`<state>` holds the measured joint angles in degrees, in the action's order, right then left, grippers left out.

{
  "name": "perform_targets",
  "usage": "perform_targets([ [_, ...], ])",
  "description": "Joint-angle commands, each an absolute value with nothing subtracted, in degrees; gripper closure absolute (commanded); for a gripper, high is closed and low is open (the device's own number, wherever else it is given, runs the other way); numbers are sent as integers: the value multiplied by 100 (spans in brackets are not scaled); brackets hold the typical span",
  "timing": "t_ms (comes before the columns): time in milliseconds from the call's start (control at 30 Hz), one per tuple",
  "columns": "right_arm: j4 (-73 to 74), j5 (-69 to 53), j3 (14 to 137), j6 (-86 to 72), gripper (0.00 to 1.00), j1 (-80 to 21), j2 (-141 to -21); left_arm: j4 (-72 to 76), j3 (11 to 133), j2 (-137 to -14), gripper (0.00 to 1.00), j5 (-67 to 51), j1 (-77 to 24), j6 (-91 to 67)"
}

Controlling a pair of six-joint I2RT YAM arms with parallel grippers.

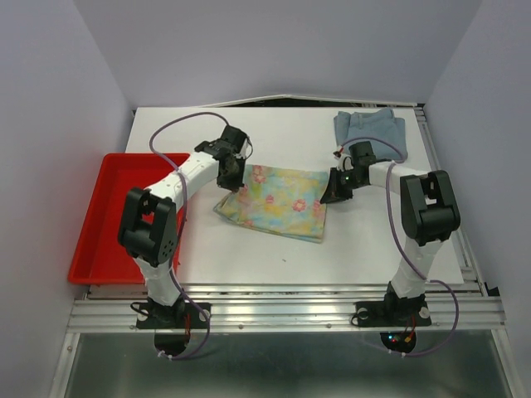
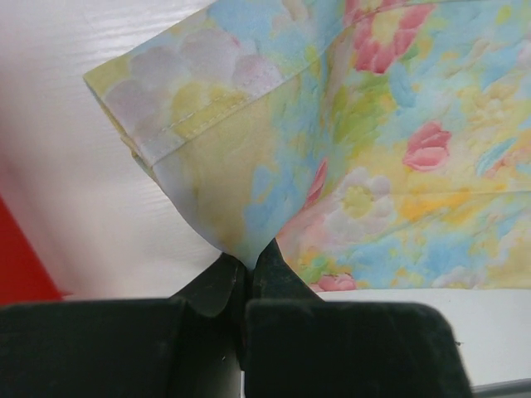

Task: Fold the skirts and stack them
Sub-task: Fold the skirt

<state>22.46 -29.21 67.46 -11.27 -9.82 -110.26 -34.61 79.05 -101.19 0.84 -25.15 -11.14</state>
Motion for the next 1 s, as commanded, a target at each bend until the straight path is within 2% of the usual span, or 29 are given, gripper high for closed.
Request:
perform_targets([
  [0,2250,-2927,6522,-1213,99,-1028,-11145,-3691,8428,-10248,100,308,-2794,-1283],
  [433,2083,-3120,6355,-1573,99,-1028,-10986,-3735,9623,-11371,100,360,-3770,-1714],
  [800,1837,-3208,6267,-1749,99,-1028,-10986,-4183,11204,-12515,100,641,-4368,-1749],
  [967,1749,-3199,6232,-1775,99,-1028,-10969,-4210,11259,-12683,100,686,-4666,-1661],
])
